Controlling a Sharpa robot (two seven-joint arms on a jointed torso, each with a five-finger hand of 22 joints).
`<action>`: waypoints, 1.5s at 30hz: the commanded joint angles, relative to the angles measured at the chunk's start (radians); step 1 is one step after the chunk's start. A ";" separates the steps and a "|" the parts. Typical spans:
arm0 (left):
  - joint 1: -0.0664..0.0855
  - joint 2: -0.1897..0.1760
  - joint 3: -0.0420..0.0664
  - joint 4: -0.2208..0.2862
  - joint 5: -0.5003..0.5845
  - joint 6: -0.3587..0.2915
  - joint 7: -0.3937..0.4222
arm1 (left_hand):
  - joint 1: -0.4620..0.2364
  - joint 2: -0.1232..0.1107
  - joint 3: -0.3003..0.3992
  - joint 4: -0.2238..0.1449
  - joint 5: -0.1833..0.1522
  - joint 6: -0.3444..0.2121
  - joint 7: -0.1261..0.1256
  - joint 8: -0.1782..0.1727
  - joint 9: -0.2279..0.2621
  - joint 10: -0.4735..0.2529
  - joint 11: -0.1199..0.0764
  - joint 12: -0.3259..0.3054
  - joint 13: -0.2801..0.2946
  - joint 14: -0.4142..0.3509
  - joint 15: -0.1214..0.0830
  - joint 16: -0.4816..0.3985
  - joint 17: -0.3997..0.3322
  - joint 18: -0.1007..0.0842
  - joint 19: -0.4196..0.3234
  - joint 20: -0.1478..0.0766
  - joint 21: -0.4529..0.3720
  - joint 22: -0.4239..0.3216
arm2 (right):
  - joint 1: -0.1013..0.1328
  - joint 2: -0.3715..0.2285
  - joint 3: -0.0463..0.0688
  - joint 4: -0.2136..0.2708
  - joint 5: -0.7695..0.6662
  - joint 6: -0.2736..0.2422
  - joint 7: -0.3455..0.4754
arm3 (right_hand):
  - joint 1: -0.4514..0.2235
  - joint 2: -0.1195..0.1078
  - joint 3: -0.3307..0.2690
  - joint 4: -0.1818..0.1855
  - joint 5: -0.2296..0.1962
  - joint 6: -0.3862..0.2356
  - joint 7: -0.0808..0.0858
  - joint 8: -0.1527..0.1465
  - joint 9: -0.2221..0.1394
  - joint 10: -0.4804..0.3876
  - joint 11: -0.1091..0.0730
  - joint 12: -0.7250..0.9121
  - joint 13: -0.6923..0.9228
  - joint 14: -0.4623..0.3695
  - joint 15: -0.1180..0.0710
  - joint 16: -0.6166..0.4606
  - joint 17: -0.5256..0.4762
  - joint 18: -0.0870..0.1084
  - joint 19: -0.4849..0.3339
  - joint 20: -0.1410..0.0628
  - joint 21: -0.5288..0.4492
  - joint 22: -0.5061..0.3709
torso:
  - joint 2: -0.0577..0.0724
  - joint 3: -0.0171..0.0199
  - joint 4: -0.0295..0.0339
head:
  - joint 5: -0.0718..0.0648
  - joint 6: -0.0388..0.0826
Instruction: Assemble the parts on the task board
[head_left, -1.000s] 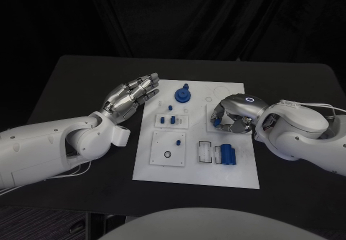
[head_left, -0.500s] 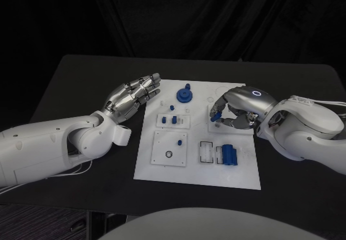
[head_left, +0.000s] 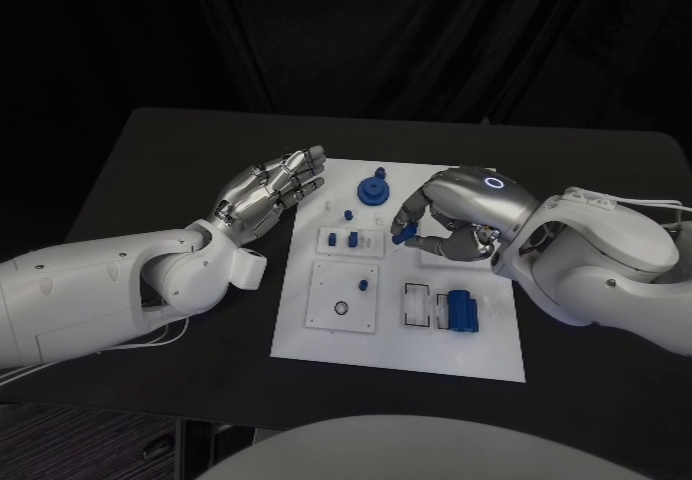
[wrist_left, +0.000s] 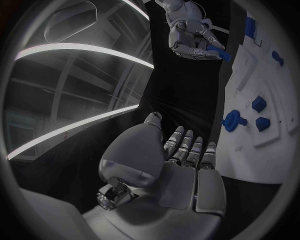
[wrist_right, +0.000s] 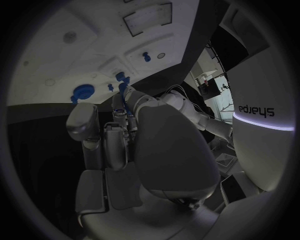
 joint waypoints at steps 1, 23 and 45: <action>-0.003 0.004 0.001 -0.002 0.012 0.012 0.098 | -0.010 -0.003 -0.003 0.010 -0.005 -0.009 0.001 0.000 0.000 -0.010 0.001 0.003 -0.001 -0.006 0.004 0.005 0.000 -0.009 0.002 0.005 -0.003 -0.001 | -0.016 0.030 0.000 -0.002 -0.022 0.010 0.029 | -0.007 0.001 0.004 0.000 -0.002 0.009 0.000 0.002 0.028 0.038 -0.029 -0.007 0.001 0.048 -0.006 -0.004 0.075 -0.012 -0.002 -0.006 -0.001 0.126 | 0.000 0.0000 0.0014 | 0.008 0.000; -0.005 0.007 0.001 -0.001 0.029 0.007 0.100 | -0.060 0.016 -0.036 0.037 -0.067 -0.009 0.018 0.001 0.001 -0.013 -0.012 0.015 -0.001 -0.008 -0.001 0.010 0.000 -0.007 0.002 0.001 -0.003 -0.001 | -0.099 0.228 0.000 -0.105 -0.177 0.142 0.061 | -0.019 -0.002 0.001 -0.001 0.012 0.004 0.000 -0.002 0.034 0.036 -0.028 -0.016 0.004 0.047 -0.005 -0.007 0.072 -0.012 -0.004 -0.006 -0.004 0.125 | 0.001 -0.0003 0.0052 | 0.028 0.000; -0.005 0.017 0.001 -0.010 0.029 0.016 0.093 | -0.045 0.016 -0.036 0.031 -0.051 0.002 0.036 0.004 0.002 -0.018 -0.018 0.016 -0.001 -0.009 -0.004 0.010 0.000 -0.004 0.002 0.002 -0.003 -0.001 | -0.133 0.257 0.000 -0.111 -0.191 0.166 0.074 | -0.020 0.001 -0.002 -0.010 0.019 -0.011 0.002 -0.011 0.037 0.042 -0.028 -0.019 0.010 0.046 -0.005 -0.009 0.071 -0.011 -0.007 -0.005 -0.007 0.124 | 0.001 0.0019 -0.0003 | 0.037 0.000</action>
